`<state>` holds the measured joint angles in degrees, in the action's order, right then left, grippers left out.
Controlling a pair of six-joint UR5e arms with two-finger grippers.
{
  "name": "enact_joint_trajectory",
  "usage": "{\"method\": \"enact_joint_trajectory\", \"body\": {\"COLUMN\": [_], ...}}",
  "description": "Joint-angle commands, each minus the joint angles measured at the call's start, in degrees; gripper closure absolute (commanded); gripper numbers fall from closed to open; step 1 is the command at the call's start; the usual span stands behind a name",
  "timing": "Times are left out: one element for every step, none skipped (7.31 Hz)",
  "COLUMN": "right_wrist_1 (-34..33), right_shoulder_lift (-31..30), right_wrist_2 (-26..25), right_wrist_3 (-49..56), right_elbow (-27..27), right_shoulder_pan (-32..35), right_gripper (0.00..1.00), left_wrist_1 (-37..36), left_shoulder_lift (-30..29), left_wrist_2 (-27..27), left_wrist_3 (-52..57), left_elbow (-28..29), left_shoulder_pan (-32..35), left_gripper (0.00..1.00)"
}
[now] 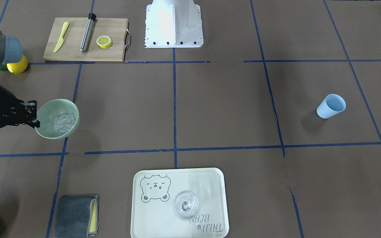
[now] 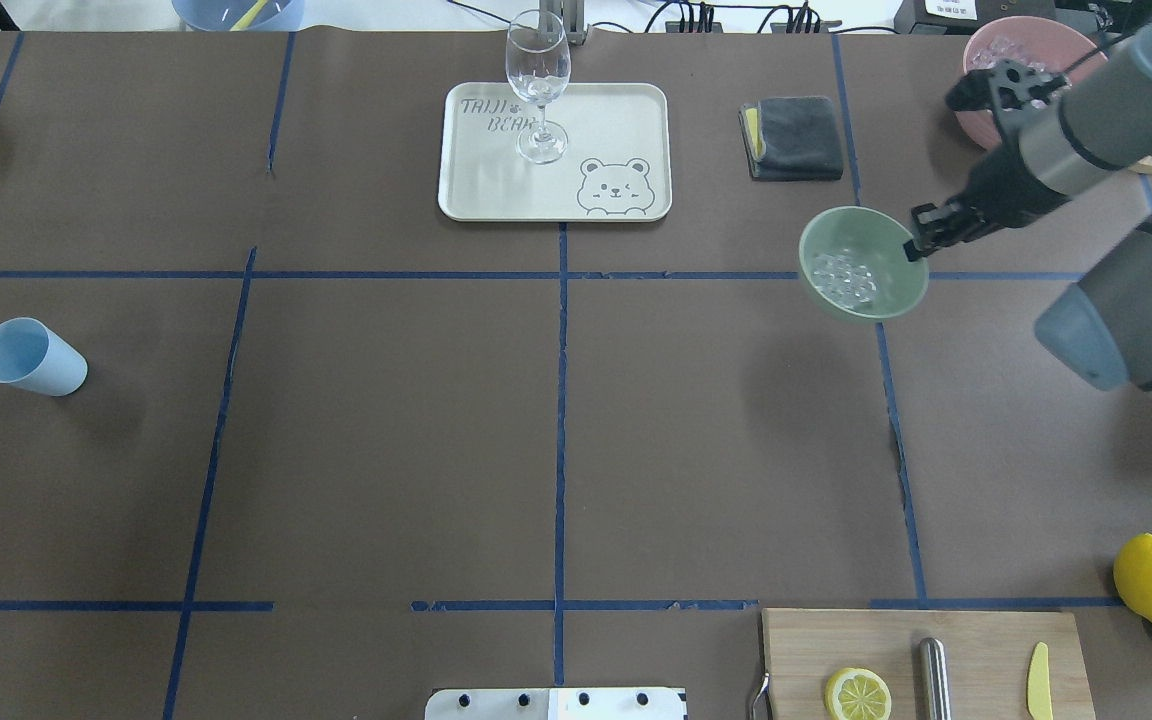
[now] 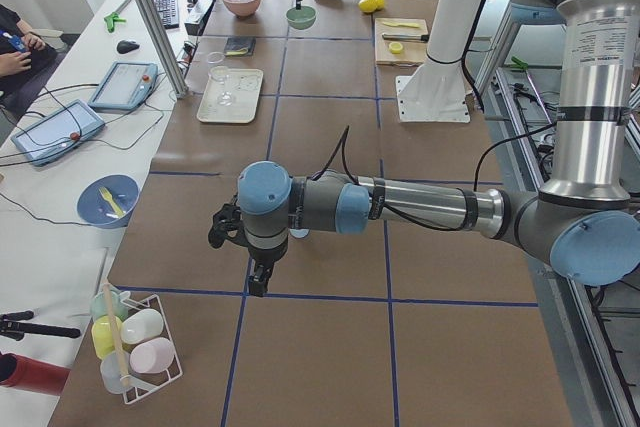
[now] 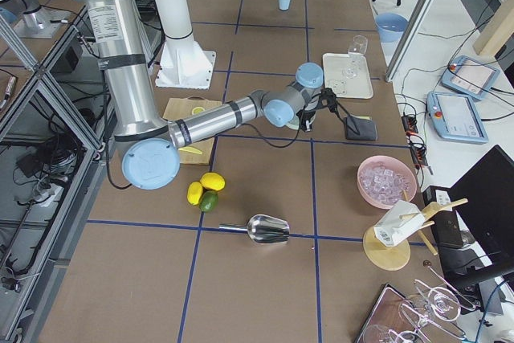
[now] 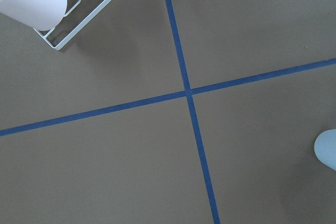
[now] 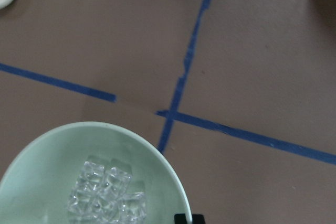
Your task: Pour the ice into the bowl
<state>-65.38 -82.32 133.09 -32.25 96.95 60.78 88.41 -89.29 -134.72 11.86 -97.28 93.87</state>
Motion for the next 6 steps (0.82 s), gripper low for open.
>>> {"method": "enact_joint_trajectory", "body": {"right_wrist_1": [9.0,12.0,12.46,12.55,12.55,12.55], "right_shoulder_lift": [-10.01,-12.57,-13.29,-13.3,-13.13,-13.12], "right_wrist_2": [0.42,0.42,0.16,-0.2,-0.37,-1.07], "right_wrist_3": [2.36,1.67,1.66,1.92,1.84,1.66], "right_elbow": [-0.36,-0.36,-0.71,-2.8,-3.0,-3.17], "right_shoulder_pan": [0.92,0.92,0.92,0.74,0.74,0.48], "right_gripper": [1.0,1.0,1.0,1.0,1.0,1.0], "left_wrist_1": [0.1,0.1,0.1,0.1,0.1,0.1], "left_shoulder_lift": [0.0,0.0,-0.09,-0.09,0.0,-0.09], "left_wrist_2": [-0.28,-0.28,-0.28,-0.28,-0.28,-0.28], "left_wrist_3": [0.01,0.01,0.01,0.09,0.01,0.09], "left_elbow": [-0.02,-0.02,-0.02,-0.02,-0.02,-0.02], "left_shoulder_pan": [-0.09,-0.09,-0.09,-0.09,-0.09,-0.09], "left_gripper": [0.0,0.0,0.0,0.0,0.0,0.0]}}
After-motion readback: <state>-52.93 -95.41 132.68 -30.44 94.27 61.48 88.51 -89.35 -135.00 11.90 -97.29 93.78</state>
